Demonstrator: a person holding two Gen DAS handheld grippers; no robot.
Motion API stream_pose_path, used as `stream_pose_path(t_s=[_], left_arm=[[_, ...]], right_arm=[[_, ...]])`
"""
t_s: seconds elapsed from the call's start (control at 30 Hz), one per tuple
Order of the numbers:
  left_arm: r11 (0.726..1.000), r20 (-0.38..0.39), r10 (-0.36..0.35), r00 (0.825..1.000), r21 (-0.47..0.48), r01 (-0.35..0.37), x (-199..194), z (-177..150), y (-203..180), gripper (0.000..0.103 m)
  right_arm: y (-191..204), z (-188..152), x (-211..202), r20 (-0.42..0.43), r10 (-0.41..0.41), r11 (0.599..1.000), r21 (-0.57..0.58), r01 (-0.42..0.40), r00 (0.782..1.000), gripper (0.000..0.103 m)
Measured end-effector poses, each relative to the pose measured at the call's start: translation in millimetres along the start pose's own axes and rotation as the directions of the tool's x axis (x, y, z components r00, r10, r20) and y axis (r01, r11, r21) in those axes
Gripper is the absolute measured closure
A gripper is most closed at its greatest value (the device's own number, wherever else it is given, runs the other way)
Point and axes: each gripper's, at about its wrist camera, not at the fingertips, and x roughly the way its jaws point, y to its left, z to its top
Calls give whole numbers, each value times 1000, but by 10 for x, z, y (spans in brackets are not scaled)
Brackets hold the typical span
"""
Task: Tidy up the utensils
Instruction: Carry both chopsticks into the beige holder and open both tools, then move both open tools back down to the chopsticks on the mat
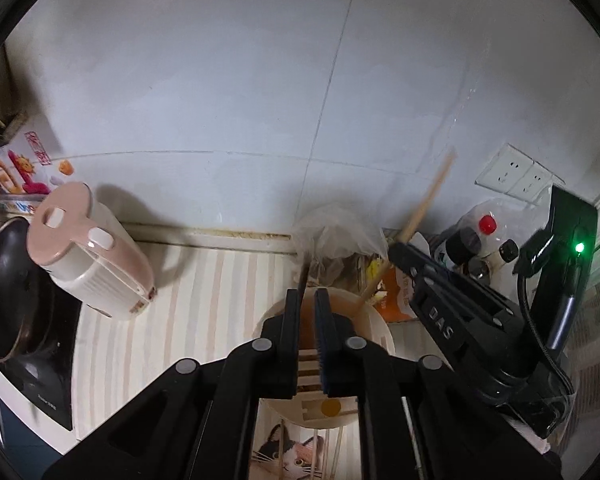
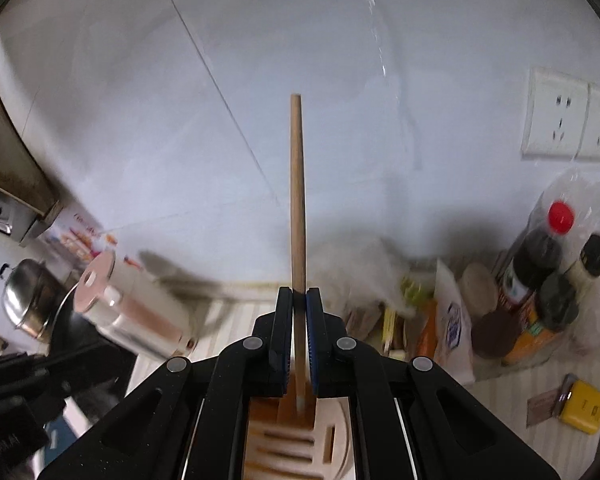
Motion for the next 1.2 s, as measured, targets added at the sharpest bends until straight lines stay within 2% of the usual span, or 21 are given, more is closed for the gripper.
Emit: stream_pose_path(t_s=[0.03, 0.1, 0.13, 0.17, 0.2, 0.23, 0.27, 0.37, 0.43, 0.47, 0.5, 0.63, 0.73, 0.83, 0.9, 0.97, 1.03, 1.2], left_arm=[[1000, 15, 3, 1000, -3, -3, -34, 6, 5, 95], [999, 50, 34, 998, 4, -34, -139, -5, 3, 94], [999, 60, 45, 997, 5, -46, -166, -9, 22, 92], [998, 72, 59, 996, 1, -59, -207, -30, 37, 81], [997, 84, 74, 994, -3, -74, -250, -62, 60, 59], [997, 93, 81, 992, -8, -80, -272, -84, 86, 45], [996, 105, 92, 990, -22, -91, -304, -123, 123, 26], [994, 134, 101, 986, -49, -95, -364, -257, 236, 24], [993, 129, 114, 985, -57, -108, -364, -387, 297, 11], [992, 127, 117, 985, -59, -111, -355, -427, 306, 0], [991, 129, 125, 984, -60, -118, -345, -506, 328, 0], [987, 96, 154, 983, -57, -149, -218, -771, 389, 0], [984, 30, 173, 984, -54, -171, -4, -1030, 456, 0], [978, -26, 206, 978, -33, -207, 214, -1307, 485, 0], [973, -63, 230, 971, -10, -231, 379, -1490, 476, 0], [971, -112, 239, 964, 9, -240, 550, -1660, 462, 0], [972, -170, 236, 957, 21, -236, 735, -1840, 443, 0], [977, -286, 213, 934, 53, -206, 1146, -2213, 368, 1]], right_arm=[[-12, -11, -26, -9, 5, 1000, -2, -5, 1000, 93], [-39, -32, -110, -15, 10, 1000, 6, -10, 1000, 78], [-57, -46, -168, -16, 6, 1000, 13, -5, 1000, 67], [-84, -65, -240, -11, 9, 1000, 22, -9, 1000, 62], [-103, -75, -300, -9, 5, 1000, 26, -5, 1000, 59], [-115, -91, -358, -8, -3, 1000, 30, 3, 1000, 54], [-137, -126, -447, -3, 1, 999, 41, -1, 1000, 49], [-193, -196, -625, 1, -25, 997, 67, 25, 1000, 42], [-252, -298, -762, 1, -41, 995, 90, 41, 999, 35], [-277, -359, -822, 7, -50, 994, 102, 49, 999, 32], [-299, -394, -864, 12, -56, 992, 110, 54, 998, 30], [-375, -681, -968, 15, -117, 987, 111, 115, 993, 9], [-445, -943, -926, -33, -150, 982, 113, 153, 988, 8], [-529, -1205, -804, -101, -174, 976, 115, 186, 979, 8], [-578, -1409, -705, -153, -189, 972, 112, 207, 970, 8], [-641, -1628, -579, -210, -199, 968, 112, 226, 957, 18], [-690, -1822, -454, -261, -204, 966, 106, 238, 943, 25], [-848, -2276, -180, -384, -214, 960, 90, 267, 898, 34]])
